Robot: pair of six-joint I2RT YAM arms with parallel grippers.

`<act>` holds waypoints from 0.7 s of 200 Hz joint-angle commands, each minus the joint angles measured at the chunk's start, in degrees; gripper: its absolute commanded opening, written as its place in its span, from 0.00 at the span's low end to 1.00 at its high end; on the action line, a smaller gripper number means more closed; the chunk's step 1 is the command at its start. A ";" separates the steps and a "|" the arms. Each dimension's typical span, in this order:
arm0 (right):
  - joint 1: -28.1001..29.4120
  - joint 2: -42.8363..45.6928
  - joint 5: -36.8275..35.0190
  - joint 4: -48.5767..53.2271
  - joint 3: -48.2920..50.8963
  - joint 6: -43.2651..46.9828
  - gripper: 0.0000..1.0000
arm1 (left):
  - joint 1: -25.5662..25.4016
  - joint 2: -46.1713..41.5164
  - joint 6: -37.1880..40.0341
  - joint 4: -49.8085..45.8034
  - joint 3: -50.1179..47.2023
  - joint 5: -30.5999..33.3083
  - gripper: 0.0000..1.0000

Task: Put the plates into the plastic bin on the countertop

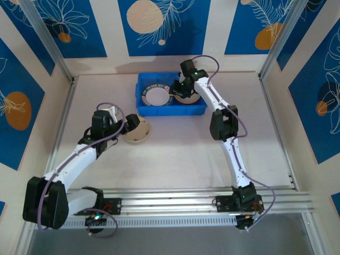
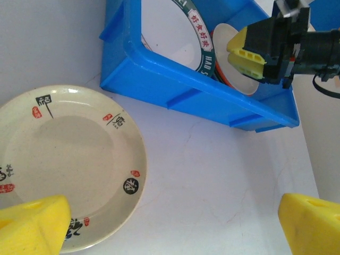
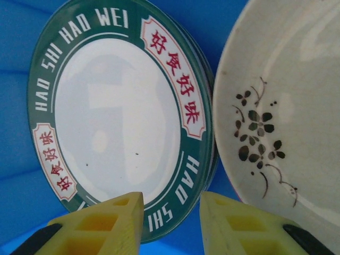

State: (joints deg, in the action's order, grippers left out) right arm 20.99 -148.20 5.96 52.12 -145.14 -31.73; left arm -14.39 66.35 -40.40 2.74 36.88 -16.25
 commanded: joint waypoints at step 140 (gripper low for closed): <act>10.28 46.77 0.49 -24.45 51.21 8.04 0.55 | -4.38 5.26 1.16 7.00 -1.38 4.24 1.00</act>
State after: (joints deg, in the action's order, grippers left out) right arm 29.08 -107.96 6.57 31.22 -101.27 -24.01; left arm -17.34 70.98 -39.94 6.74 36.64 -14.17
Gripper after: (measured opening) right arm 0.538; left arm 0.996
